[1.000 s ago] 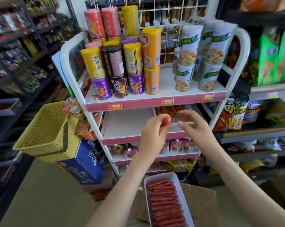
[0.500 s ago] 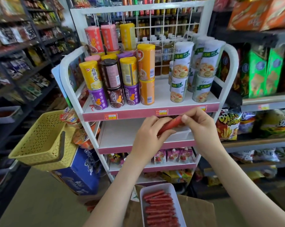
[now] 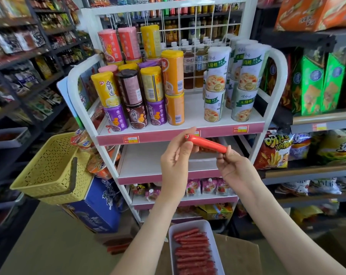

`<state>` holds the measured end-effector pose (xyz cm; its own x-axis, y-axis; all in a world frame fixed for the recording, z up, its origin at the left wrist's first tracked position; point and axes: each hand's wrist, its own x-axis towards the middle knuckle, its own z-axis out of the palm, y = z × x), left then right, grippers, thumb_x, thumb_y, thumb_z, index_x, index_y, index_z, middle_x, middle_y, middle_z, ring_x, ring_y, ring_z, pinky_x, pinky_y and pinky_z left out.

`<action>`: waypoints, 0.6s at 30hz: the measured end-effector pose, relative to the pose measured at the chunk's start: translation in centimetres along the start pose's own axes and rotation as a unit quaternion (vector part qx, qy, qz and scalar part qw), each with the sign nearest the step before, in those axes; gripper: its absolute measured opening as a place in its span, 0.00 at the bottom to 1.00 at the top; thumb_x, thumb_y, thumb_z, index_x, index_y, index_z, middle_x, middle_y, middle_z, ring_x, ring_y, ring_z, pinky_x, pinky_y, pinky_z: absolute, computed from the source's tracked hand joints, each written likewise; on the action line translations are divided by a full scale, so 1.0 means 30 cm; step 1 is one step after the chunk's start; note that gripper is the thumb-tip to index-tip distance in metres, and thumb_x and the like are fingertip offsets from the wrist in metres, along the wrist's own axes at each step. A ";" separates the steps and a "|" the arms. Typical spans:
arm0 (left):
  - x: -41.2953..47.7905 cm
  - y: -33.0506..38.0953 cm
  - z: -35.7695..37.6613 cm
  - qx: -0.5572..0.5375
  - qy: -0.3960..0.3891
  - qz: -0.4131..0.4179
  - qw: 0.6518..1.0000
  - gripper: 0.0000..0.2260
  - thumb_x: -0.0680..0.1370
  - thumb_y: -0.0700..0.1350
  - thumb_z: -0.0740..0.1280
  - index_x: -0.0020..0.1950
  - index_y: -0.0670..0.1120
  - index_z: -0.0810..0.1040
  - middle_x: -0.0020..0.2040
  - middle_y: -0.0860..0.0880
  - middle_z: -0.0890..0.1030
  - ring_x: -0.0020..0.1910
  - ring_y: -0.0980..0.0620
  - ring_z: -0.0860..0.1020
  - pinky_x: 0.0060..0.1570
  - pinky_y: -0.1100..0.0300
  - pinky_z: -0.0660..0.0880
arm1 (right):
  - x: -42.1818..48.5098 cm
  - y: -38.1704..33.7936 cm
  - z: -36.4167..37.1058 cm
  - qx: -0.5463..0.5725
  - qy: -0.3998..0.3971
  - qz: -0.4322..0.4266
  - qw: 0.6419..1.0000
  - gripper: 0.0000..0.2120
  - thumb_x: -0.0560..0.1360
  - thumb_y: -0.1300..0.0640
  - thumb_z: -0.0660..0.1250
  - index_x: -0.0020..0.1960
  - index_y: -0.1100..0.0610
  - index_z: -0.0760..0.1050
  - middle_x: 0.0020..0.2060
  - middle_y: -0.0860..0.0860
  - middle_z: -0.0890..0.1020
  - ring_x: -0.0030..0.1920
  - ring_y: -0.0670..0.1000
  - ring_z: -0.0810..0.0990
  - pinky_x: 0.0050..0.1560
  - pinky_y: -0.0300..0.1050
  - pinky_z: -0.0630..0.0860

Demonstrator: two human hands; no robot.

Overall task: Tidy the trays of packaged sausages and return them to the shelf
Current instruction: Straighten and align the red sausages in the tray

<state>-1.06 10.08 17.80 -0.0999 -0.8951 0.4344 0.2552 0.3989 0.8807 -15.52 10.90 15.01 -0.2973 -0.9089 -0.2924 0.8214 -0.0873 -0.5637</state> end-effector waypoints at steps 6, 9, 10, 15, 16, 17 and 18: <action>0.010 -0.001 0.001 0.019 0.017 0.043 0.999 0.07 0.76 0.45 0.65 0.53 0.54 0.77 0.47 0.55 0.80 0.50 0.58 0.78 0.51 0.65 0.74 | 0.018 -0.002 -0.036 -0.137 -0.031 0.006 0.990 0.07 0.81 0.61 0.58 0.46 0.60 0.72 0.35 0.53 0.77 0.39 0.50 0.77 0.41 0.42 0.79; 0.019 -0.008 -0.002 0.072 0.013 0.072 0.995 0.10 0.76 0.43 0.69 0.49 0.59 0.77 0.45 0.55 0.80 0.48 0.57 0.79 0.50 0.64 0.74 | 0.005 -0.002 -0.052 -0.384 -0.079 -0.086 0.916 0.04 0.79 0.58 0.63 0.48 0.57 0.76 0.44 0.51 0.81 0.51 0.52 0.78 0.54 0.45 0.73; 0.022 -0.016 -0.005 0.088 0.012 0.070 0.994 0.10 0.75 0.42 0.69 0.48 0.59 0.78 0.45 0.55 0.81 0.48 0.55 0.79 0.51 0.61 0.75 | -0.006 -0.005 -0.048 -0.449 -0.100 -0.128 0.878 0.04 0.78 0.58 0.65 0.51 0.53 0.76 0.48 0.49 0.81 0.53 0.49 0.78 0.56 0.43 0.72; 0.023 -0.037 -0.006 0.097 0.007 0.038 0.995 0.08 0.73 0.45 0.72 0.45 0.58 0.78 0.44 0.54 0.82 0.48 0.53 0.80 0.52 0.54 0.76 | -0.033 0.006 -0.001 -0.633 -0.165 -0.330 0.681 0.18 0.70 0.60 0.74 0.55 0.47 0.73 0.49 0.39 0.75 0.53 0.44 0.73 0.55 0.32 0.68; 0.021 -0.036 -0.002 0.096 0.004 0.031 0.995 0.08 0.73 0.45 0.72 0.45 0.57 0.78 0.44 0.56 0.82 0.47 0.54 0.79 0.51 0.57 0.76 | -0.032 0.016 0.004 -0.643 -0.153 -0.360 0.659 0.15 0.70 0.60 0.74 0.54 0.51 0.74 0.47 0.39 0.74 0.52 0.46 0.73 0.54 0.34 0.69; 0.019 -0.035 0.000 0.089 -0.002 0.025 0.996 0.08 0.73 0.43 0.72 0.46 0.56 0.78 0.43 0.57 0.81 0.46 0.56 0.79 0.50 0.59 0.75 | -0.031 0.024 0.008 -0.640 -0.142 -0.373 0.656 0.13 0.71 0.60 0.73 0.53 0.53 0.75 0.45 0.40 0.75 0.50 0.48 0.73 0.52 0.36 0.70; 0.018 -0.035 0.000 0.081 -0.013 0.019 0.996 0.08 0.73 0.42 0.72 0.47 0.55 0.78 0.43 0.58 0.81 0.46 0.57 0.79 0.49 0.61 0.75 | -0.032 0.028 0.012 -0.630 -0.139 -0.371 0.668 0.11 0.71 0.61 0.72 0.52 0.54 0.76 0.44 0.41 0.76 0.49 0.48 0.75 0.51 0.37 0.72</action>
<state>-1.39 9.17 17.13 -0.1191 -0.8736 0.4718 0.1016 0.4620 0.8810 -14.37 11.55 15.08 -0.1500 -0.8623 0.4836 -0.6150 -0.3016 -0.7285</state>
